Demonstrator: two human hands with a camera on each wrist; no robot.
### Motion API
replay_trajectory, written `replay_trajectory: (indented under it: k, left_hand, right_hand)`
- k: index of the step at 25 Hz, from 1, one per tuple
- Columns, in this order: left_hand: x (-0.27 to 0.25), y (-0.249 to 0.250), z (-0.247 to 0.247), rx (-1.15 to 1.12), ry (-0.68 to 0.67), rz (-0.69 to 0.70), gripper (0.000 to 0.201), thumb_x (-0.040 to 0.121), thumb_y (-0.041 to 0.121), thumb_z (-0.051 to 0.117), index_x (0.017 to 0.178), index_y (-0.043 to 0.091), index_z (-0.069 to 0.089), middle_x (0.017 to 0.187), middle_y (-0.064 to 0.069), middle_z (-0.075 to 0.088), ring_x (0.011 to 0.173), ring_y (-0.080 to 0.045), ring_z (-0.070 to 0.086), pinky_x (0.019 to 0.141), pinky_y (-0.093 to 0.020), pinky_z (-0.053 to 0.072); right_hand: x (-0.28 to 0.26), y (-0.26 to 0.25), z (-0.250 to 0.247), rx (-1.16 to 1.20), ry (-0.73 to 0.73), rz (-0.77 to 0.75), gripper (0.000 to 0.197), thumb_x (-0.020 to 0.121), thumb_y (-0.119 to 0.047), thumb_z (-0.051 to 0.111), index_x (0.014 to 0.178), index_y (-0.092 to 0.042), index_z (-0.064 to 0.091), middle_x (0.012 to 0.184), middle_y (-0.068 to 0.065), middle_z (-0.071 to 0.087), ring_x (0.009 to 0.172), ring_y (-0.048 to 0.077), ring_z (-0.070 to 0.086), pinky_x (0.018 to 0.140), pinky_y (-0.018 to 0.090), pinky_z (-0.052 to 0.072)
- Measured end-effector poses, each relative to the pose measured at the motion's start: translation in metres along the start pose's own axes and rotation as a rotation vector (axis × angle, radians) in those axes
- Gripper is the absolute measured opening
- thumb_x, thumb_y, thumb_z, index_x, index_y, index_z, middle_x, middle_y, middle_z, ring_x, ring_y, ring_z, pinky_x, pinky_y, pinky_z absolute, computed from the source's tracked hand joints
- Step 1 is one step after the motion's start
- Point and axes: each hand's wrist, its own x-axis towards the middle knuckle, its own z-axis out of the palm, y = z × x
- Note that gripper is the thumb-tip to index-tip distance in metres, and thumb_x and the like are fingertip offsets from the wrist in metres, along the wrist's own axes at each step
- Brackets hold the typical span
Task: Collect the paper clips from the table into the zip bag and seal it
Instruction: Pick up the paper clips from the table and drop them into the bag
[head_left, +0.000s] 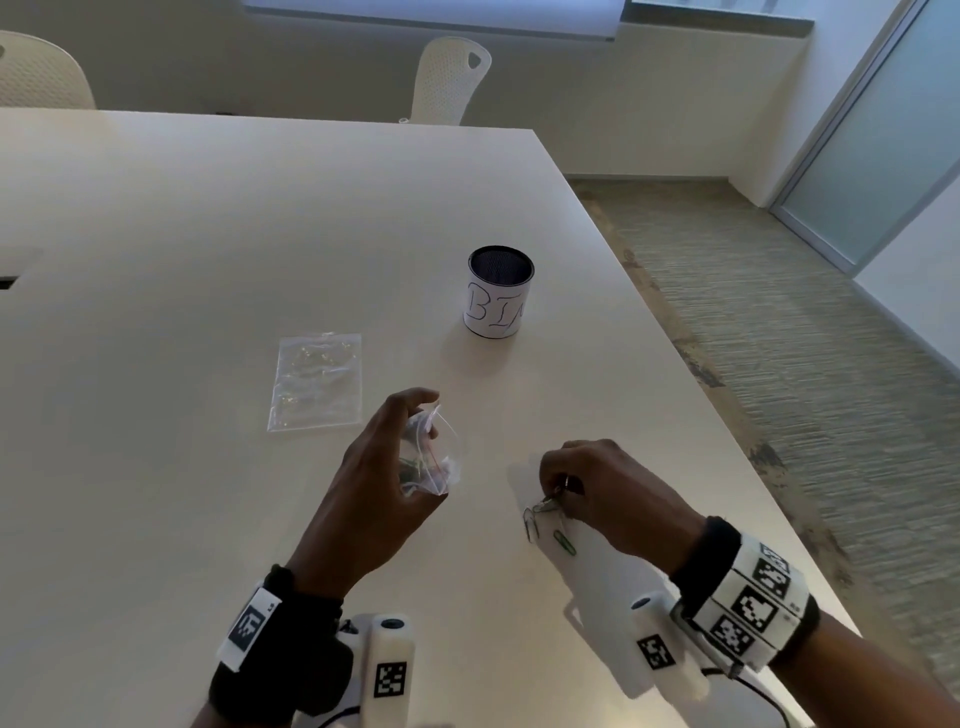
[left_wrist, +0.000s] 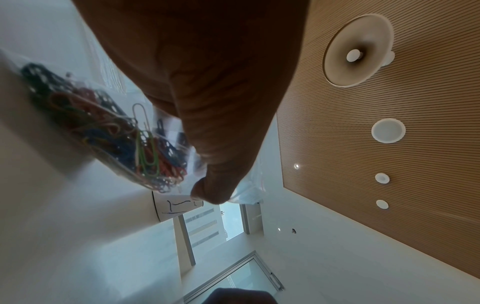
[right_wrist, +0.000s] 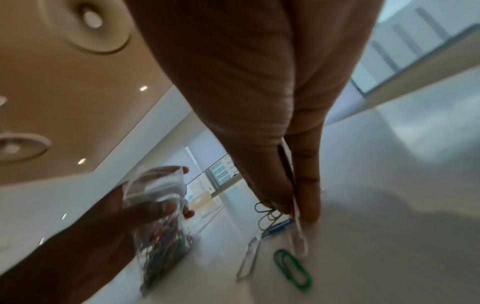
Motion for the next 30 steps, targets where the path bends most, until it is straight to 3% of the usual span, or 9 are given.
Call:
replay_trajectory:
  k: [2, 5, 10, 12, 15, 19, 24, 27, 30]
  left_hand:
    - [0.000, 0.000, 0.000, -0.016, -0.002, -0.012, 0.070, 0.081, 0.017, 0.084, 0.138, 0.031, 0.046, 0.109, 0.009, 0.061, 0.086, -0.006, 0.066, 0.070, -0.013, 0.054]
    - [0.000, 0.001, 0.001, -0.026, -0.004, -0.015, 0.069, 0.082, 0.019, 0.084, 0.138, 0.033, 0.046, 0.109, 0.010, 0.061, 0.088, -0.008, 0.066, 0.072, -0.014, 0.056]
    - [0.000, 0.002, 0.002, -0.014, -0.012, -0.005, 0.069, 0.083, 0.023, 0.083, 0.140, 0.033, 0.044, 0.112, 0.010, 0.059, 0.094, -0.009, 0.065, 0.072, -0.013, 0.055]
    - [0.001, 0.001, 0.002, -0.007, -0.018, -0.005, 0.070, 0.083, 0.023, 0.082, 0.141, 0.031, 0.044, 0.116, 0.007, 0.059, 0.092, -0.009, 0.065, 0.071, -0.011, 0.054]
    - [0.001, 0.002, 0.002, -0.010, -0.031, -0.028, 0.073, 0.082, 0.019, 0.083, 0.142, 0.031, 0.042, 0.123, 0.003, 0.061, 0.089, -0.011, 0.066, 0.071, -0.011, 0.053]
    - [0.002, 0.002, 0.002, -0.028, -0.035, -0.030, 0.073, 0.082, 0.012, 0.081, 0.142, 0.029, 0.043, 0.124, 0.003, 0.063, 0.096, -0.008, 0.067, 0.073, -0.011, 0.053]
    - [0.001, 0.001, 0.001, -0.007, -0.030, -0.029, 0.076, 0.079, 0.007, 0.080, 0.140, 0.032, 0.042, 0.124, 0.005, 0.062, 0.095, -0.005, 0.065, 0.071, -0.010, 0.050]
    - [0.000, 0.002, 0.001, -0.018, -0.031, -0.029, 0.074, 0.081, 0.011, 0.081, 0.140, 0.034, 0.042, 0.117, 0.008, 0.059, 0.089, -0.007, 0.065, 0.069, -0.010, 0.052]
    - [-0.001, 0.002, 0.001, -0.013, -0.011, -0.022, 0.074, 0.081, 0.012, 0.081, 0.138, 0.038, 0.043, 0.113, 0.013, 0.059, 0.087, -0.013, 0.065, 0.072, -0.012, 0.053]
  right_hand:
    - [0.003, 0.007, -0.006, 0.176, 0.026, 0.073, 0.016, 0.087, 0.001, 0.075, 0.084, -0.014, 0.072, 0.079, -0.001, 0.074, 0.072, 0.013, 0.072, 0.071, 0.036, 0.062]
    - [0.003, 0.004, -0.018, 0.511, 0.085, 0.166, 0.013, 0.085, 0.004, 0.077, 0.085, -0.008, 0.075, 0.078, 0.010, 0.078, 0.074, 0.018, 0.077, 0.075, 0.031, 0.063]
    - [0.007, -0.043, -0.032, 0.961, 0.185, 0.087, 0.008, 0.084, 0.009, 0.076, 0.089, 0.004, 0.072, 0.082, 0.029, 0.074, 0.074, 0.025, 0.072, 0.078, 0.028, 0.061]
    - [0.014, -0.066, -0.029, 0.919, 0.234, 0.003, 0.008, 0.085, 0.007, 0.077, 0.090, 0.001, 0.073, 0.080, 0.022, 0.076, 0.074, 0.024, 0.075, 0.080, 0.031, 0.063]
    - [0.027, -0.086, -0.015, 0.662, 0.300, -0.089, 0.010, 0.086, 0.001, 0.079, 0.087, -0.009, 0.076, 0.080, 0.004, 0.077, 0.073, 0.013, 0.076, 0.079, 0.033, 0.065]
    - [0.035, -0.095, 0.000, 0.361, 0.297, -0.206, 0.012, 0.089, -0.005, 0.077, 0.096, -0.015, 0.079, 0.090, -0.001, 0.077, 0.078, 0.008, 0.073, 0.074, 0.032, 0.062]
    - [0.032, -0.100, -0.013, 0.384, 0.269, -0.229, 0.016, 0.091, -0.007, 0.075, 0.104, -0.015, 0.081, 0.095, -0.002, 0.082, 0.082, 0.001, 0.076, 0.077, 0.020, 0.062]
    - [0.027, -0.090, -0.028, 0.401, 0.318, -0.201, 0.011, 0.089, -0.011, 0.079, 0.098, -0.017, 0.081, 0.087, -0.006, 0.081, 0.079, 0.001, 0.076, 0.078, 0.025, 0.063]
    - [0.016, -0.053, -0.042, 0.311, 0.320, -0.069, 0.014, 0.086, -0.020, 0.083, 0.098, -0.020, 0.077, 0.085, -0.008, 0.077, 0.077, 0.006, 0.073, 0.077, 0.026, 0.061]
